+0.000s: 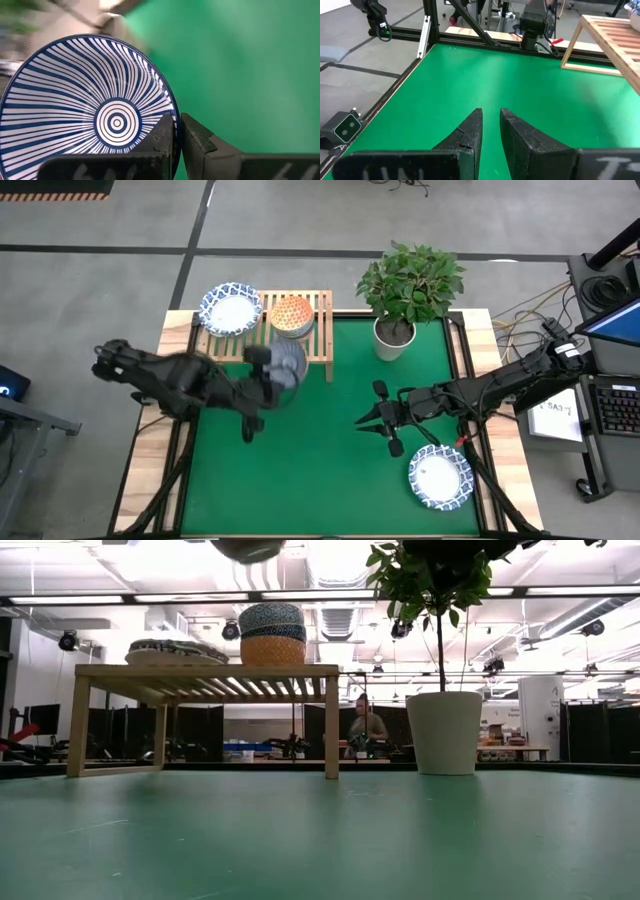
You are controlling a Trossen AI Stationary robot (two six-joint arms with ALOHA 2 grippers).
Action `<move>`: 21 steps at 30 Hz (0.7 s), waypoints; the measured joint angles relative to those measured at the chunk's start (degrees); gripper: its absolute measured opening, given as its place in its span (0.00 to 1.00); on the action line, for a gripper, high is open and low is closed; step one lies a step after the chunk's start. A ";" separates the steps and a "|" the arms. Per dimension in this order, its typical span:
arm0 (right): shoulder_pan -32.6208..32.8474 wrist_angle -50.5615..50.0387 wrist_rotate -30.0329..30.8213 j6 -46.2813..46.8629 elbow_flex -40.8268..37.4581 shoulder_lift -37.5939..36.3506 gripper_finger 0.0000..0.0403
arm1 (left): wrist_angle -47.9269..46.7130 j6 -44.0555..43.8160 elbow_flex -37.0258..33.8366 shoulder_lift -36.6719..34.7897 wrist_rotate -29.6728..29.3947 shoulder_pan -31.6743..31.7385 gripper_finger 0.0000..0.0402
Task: Place and stack bowls onto a shelf
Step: Stack the blue bowl on top of the orange bowl on the shelf
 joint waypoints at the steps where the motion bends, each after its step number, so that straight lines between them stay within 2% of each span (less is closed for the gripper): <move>1: -0.02 0.06 0.00 0.01 0.00 0.00 0.14 | 0.18 1.39 0.82 -0.50 -1.83 0.87 0.01; 3: -0.02 0.04 0.01 0.00 0.00 0.00 0.14 | 0.76 4.07 1.89 -1.54 -3.62 3.32 0.01; 9: -0.02 0.26 0.01 0.20 0.00 0.00 0.14 | 2.43 9.87 2.11 -3.16 -2.61 14.94 0.01; 15: -0.02 0.44 0.01 0.13 0.00 0.00 0.14 | 6.78 13.86 1.85 -2.29 13.17 28.33 0.01; 19: -0.02 0.44 0.01 0.19 0.00 0.00 0.14 | 6.97 15.46 1.68 -0.94 13.90 34.29 0.01; 21: -0.02 0.46 0.01 0.20 0.00 0.00 0.14 | 7.10 16.49 1.68 -0.54 16.25 36.30 0.01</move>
